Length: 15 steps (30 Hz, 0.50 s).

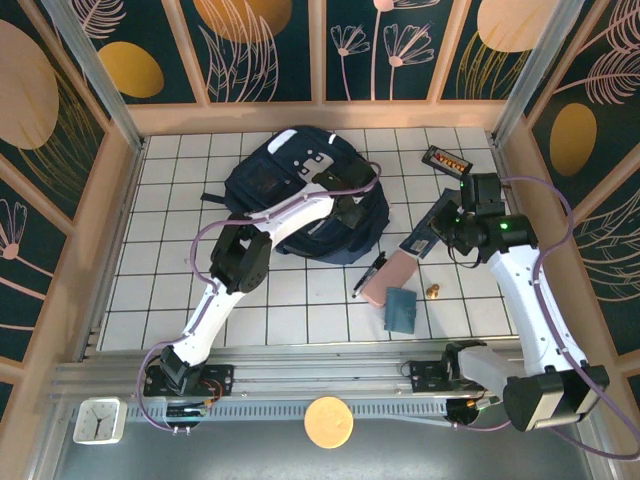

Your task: Pack books, pencil case, and school supplies into a backpack

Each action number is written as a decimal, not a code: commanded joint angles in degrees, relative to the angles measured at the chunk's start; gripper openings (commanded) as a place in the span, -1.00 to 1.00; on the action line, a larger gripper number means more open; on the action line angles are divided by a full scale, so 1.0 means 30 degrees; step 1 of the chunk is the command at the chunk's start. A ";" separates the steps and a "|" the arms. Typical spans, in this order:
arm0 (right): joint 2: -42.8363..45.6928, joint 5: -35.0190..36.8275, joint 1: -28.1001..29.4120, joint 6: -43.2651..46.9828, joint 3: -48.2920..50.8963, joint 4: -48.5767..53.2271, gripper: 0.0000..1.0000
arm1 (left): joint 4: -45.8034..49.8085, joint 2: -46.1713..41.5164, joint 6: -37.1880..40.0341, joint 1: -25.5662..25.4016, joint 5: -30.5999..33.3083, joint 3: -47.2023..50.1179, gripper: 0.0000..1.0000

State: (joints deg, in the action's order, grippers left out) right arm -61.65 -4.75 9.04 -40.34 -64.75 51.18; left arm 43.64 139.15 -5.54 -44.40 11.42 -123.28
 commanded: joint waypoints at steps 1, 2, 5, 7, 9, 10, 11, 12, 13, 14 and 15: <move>0.0150 -0.0515 -0.0123 0.0332 -0.0008 -0.0883 -1.00 | 0.1176 0.1098 -0.0316 0.0037 0.0449 -0.0774 -0.28; 0.0186 -0.0629 -0.0129 0.0360 0.0048 -0.0942 -1.00 | 0.1265 0.1056 -0.0391 0.0041 0.0398 -0.0814 -0.46; 0.0431 -0.1111 -0.0115 0.0356 0.0332 -0.1400 -1.00 | 0.1698 0.0539 -0.0624 0.0086 0.0304 -0.0946 -1.00; 0.0636 -0.1622 -0.0115 0.0337 0.0613 -0.1958 -1.00 | 0.1885 -0.0179 -0.0962 0.0245 -0.0137 -0.0810 -1.00; 0.0786 -0.2131 -0.0100 0.0193 0.0915 -0.2537 -1.00 | 0.1890 -0.1013 -0.1637 0.0687 -0.1249 -0.0713 -1.00; 0.0897 -0.2489 -0.0108 0.0132 0.1093 -0.2938 -1.00 | 0.1890 -0.1544 -0.1981 0.0957 -0.1745 -0.0712 -1.00; 0.0964 -0.2940 -0.0101 0.0112 0.1251 -0.3346 -1.00 | 0.1890 -0.1967 -0.2168 0.1148 -0.2149 -0.0769 -1.00; 0.1041 -0.3512 -0.0095 0.0065 0.1438 -0.3906 -1.00 | 0.2285 -0.2533 -0.2343 0.1354 -0.2562 -0.0933 -1.00; 0.1146 -0.4072 -0.0050 -0.0071 0.1677 -0.4474 -1.00 | 0.2556 -0.2937 -0.2500 0.1549 -0.2990 -0.1297 -1.00; 0.1234 -0.4637 -0.0052 -0.0197 0.1918 -0.5109 -1.00 | 0.2759 -0.3193 -0.2624 0.1710 -0.3440 -0.1802 -1.00; 0.1323 -0.5425 -0.0033 -0.0322 0.2187 -0.5940 -1.00 | 0.3028 -0.3434 -0.2761 0.1883 -0.3891 -0.2468 -1.00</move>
State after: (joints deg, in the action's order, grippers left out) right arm -59.48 -14.31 9.04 -40.64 -59.59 42.13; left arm 48.80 135.15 -10.66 -41.17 3.70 -126.08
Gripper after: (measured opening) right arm 0.129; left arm 0.070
